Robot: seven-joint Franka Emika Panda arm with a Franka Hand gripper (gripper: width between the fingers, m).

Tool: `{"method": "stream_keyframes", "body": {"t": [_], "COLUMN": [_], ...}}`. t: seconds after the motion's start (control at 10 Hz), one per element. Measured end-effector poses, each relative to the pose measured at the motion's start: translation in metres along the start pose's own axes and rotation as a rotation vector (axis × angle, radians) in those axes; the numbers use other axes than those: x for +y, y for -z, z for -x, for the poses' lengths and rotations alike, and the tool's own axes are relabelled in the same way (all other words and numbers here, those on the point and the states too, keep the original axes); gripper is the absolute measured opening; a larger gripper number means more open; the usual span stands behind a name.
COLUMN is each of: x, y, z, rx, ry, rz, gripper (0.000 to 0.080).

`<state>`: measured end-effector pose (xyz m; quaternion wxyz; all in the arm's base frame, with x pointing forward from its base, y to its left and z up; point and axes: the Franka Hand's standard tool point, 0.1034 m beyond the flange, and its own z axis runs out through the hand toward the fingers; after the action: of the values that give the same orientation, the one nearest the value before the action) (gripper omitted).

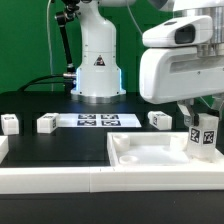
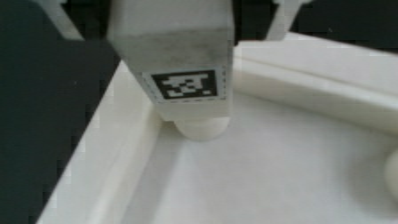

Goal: Assemble square table

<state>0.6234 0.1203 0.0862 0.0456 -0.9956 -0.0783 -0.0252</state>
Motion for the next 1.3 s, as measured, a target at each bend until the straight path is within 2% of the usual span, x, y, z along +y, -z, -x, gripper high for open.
{"method": "stream_keyframes", "body": {"t": [0.5,1.1,1.3], "x": [0.0013,-0.0019,-0.0028], "y": [-0.0004,-0.0016,-0.0015], "z": [-0.0005,-0.0002,-0.0008], "rx": [0.006,0.001,-0.003], "ry": [-0.462,-0.994,-1.135], "rz": [-0.023,-0.019,-0.032], "gripper": [0.0295,0.0295,0.0295]}}
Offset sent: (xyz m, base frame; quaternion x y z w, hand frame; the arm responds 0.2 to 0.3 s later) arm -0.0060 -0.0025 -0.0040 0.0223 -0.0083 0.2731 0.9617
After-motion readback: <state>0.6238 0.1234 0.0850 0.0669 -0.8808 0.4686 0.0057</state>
